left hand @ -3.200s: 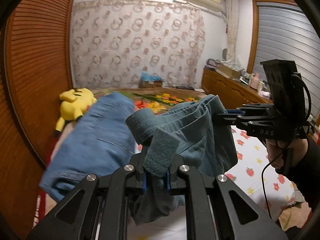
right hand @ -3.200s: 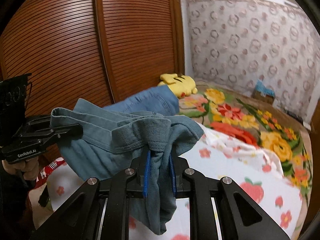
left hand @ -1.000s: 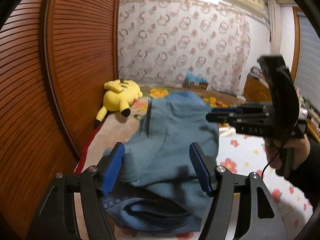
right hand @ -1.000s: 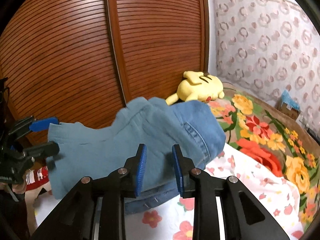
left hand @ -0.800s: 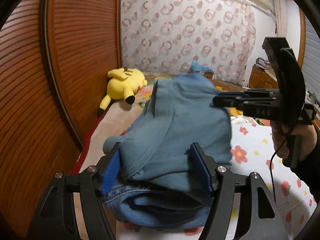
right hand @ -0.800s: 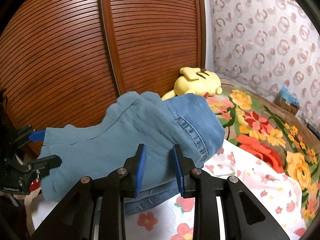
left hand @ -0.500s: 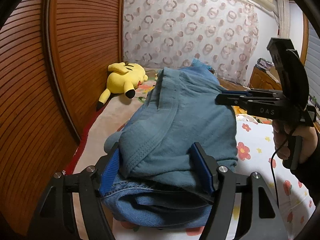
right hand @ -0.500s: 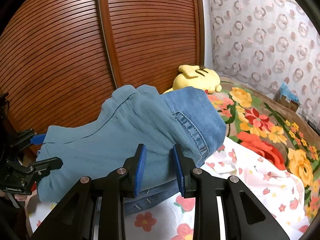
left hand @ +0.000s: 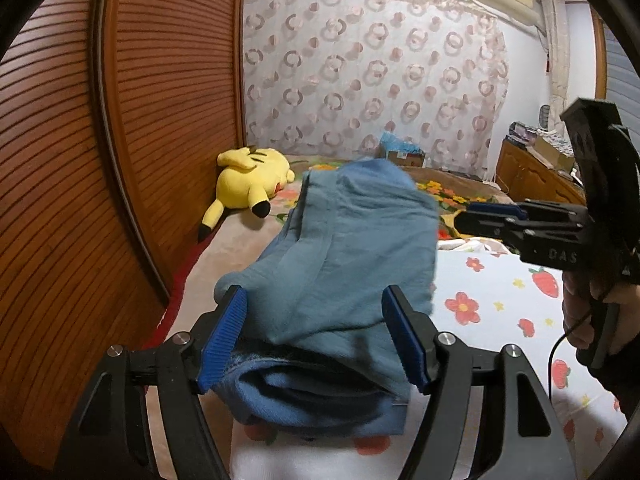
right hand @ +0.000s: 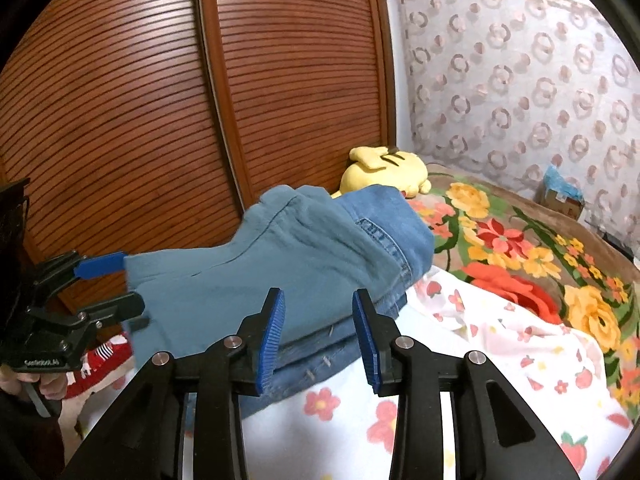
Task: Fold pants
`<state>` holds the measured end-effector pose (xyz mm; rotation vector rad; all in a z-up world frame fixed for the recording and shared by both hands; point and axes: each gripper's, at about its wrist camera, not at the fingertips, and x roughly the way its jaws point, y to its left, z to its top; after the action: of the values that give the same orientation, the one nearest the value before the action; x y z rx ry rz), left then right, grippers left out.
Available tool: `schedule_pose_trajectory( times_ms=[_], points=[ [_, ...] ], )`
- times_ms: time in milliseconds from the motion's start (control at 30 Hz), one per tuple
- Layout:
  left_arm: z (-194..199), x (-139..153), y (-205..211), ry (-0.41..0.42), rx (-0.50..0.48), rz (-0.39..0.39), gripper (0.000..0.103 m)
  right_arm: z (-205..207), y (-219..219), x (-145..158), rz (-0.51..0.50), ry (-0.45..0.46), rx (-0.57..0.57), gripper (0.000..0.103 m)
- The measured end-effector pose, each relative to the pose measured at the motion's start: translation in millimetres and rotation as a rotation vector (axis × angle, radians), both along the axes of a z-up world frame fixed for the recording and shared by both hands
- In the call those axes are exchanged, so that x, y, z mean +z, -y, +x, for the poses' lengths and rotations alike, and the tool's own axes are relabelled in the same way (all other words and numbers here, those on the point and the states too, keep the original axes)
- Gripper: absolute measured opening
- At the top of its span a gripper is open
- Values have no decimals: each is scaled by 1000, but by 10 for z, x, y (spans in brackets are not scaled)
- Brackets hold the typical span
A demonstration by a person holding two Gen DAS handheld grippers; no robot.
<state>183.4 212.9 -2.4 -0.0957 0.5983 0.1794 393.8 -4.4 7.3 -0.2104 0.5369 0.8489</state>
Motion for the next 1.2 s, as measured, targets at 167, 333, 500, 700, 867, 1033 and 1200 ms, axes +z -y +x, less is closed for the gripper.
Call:
schedule_pose_trajectory(
  times_ms=[167, 333, 500, 700, 867, 1033, 1200],
  points=[
    [-149, 121, 141, 28, -24, 15, 71, -357, 239, 64, 24, 19, -31, 43],
    [-278, 226, 258, 56, -37, 20, 71, -701, 438, 119, 36, 45, -60, 48],
    [-402, 305, 373, 75, -56, 30, 75, -1008, 608, 142, 48, 54, -81, 51],
    [-561, 403, 523, 106, -103, 33, 78, -1347, 850, 186, 64, 71, -114, 53],
    [-687, 473, 662, 125, -128, 56, 78, -1624, 1009, 223, 71, 101, -138, 55],
    [-800, 541, 791, 149, -152, 65, 78, -1874, 1125, 260, 86, 120, -156, 56],
    [-921, 623, 889, 175, -160, 74, 78, -2141, 1248, 277, 107, 143, -170, 57]
  ],
)
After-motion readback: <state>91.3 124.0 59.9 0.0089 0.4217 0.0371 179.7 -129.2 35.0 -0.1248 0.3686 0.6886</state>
